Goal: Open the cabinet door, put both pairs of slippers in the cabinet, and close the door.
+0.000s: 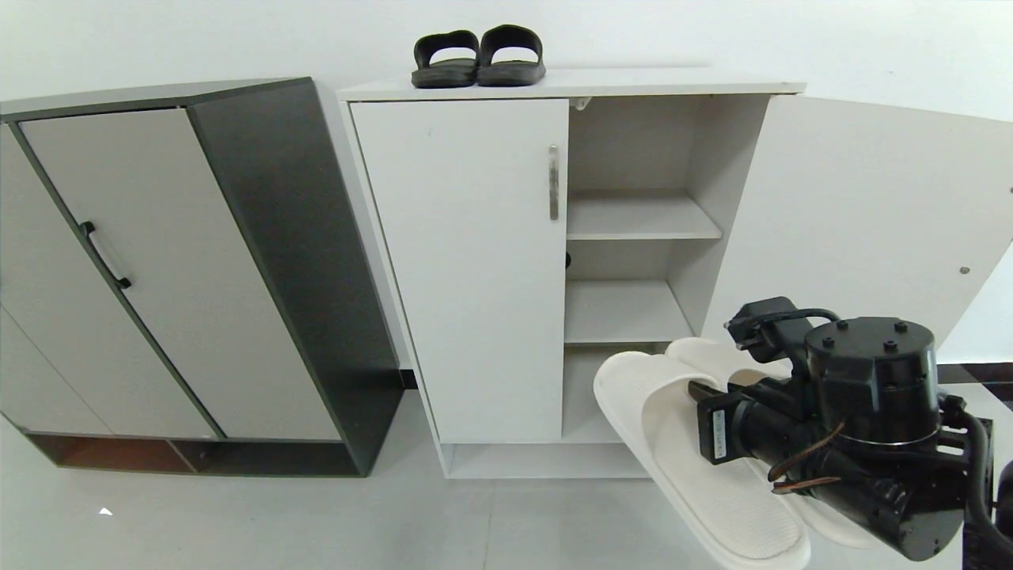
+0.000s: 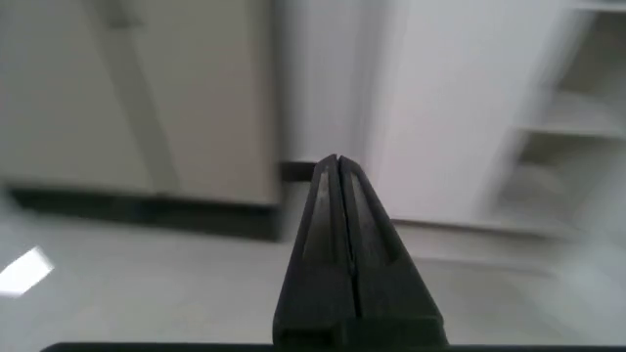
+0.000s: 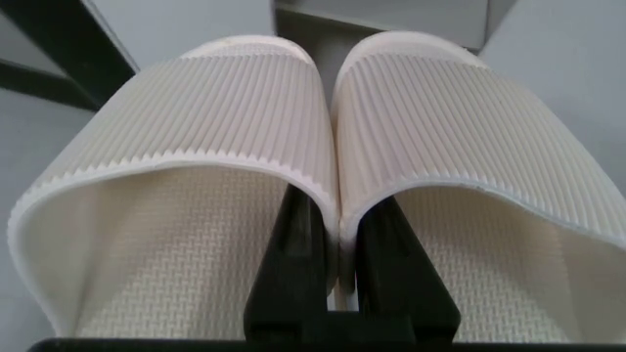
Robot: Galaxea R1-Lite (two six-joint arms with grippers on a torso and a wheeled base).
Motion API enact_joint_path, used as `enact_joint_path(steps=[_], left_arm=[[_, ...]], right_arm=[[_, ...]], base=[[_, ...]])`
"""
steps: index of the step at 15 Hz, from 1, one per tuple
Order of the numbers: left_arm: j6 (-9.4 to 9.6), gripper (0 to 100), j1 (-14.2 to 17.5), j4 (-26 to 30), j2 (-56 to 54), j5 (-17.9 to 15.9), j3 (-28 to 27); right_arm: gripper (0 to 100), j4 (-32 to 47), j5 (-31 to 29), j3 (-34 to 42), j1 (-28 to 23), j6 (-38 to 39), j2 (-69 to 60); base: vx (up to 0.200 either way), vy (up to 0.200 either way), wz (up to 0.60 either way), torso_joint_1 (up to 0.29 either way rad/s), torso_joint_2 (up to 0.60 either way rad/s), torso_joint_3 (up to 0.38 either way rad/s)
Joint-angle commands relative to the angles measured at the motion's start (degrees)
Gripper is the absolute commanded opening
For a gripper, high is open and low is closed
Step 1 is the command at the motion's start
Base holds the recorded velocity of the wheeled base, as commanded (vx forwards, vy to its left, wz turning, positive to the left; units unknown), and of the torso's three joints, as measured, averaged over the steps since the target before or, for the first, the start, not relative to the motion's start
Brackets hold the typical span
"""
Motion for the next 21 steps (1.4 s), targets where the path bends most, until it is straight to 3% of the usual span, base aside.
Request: enact_joint_path(steps=[1,2,3,5,9,12,15,21], left_arm=[[0.3,0,1.28,-1.22,-4.51,-6.47,3.3],[0.92,0,1.28,-1.05,-4.51,-6.55,3.3],[0.39,0,1.19,1.85,-4.51,-5.85,3.3],[0.56,0,1.28,0.8,-4.51,-5.76,3.3],[-1.19,0,1.28,0.8,-4.51,-4.53,3.3],[-1.02,0,1.28,0.8,-4.51,-4.53,3.3],[-0.93,0,1.28,0.71,-4.51,-4.53,3.3],[-1.11,0,1.28,0.8,-4.51,-4.53,3.3]], right_arm=[[0,-0.18,0.03,0.3,0.51,-0.01,0.51],[0,-0.35,-0.06,0.38,1.39,-0.01,0.77],[0,-0.88,-0.06,1.09,2.18,-0.01,1.03],[0,-3.34,-0.5,1.44,3.59,-0.1,2.53],[0,-5.01,-1.46,-1.81,3.23,0.34,7.89],[0,-6.59,-11.31,-8.67,2.79,2.19,14.66],[0,-6.94,-14.47,-12.27,2.79,3.51,17.73],[0,-7.03,-14.47,-13.42,2.62,3.77,20.46]], base=[[0.0,0.0,0.0,0.0,0.0,0.0],[0.0,0.0,0.0,0.0,0.0,0.0],[0.0,0.0,0.0,0.0,0.0,0.0],[0.0,0.0,0.0,0.0,0.0,0.0],[0.0,0.0,0.0,0.0,0.0,0.0],[0.0,0.0,0.0,0.0,0.0,0.0],[0.0,-0.2,0.0,0.001,0.0,0.001],[0.0,-0.167,0.0,0.006,0.0,0.0]])
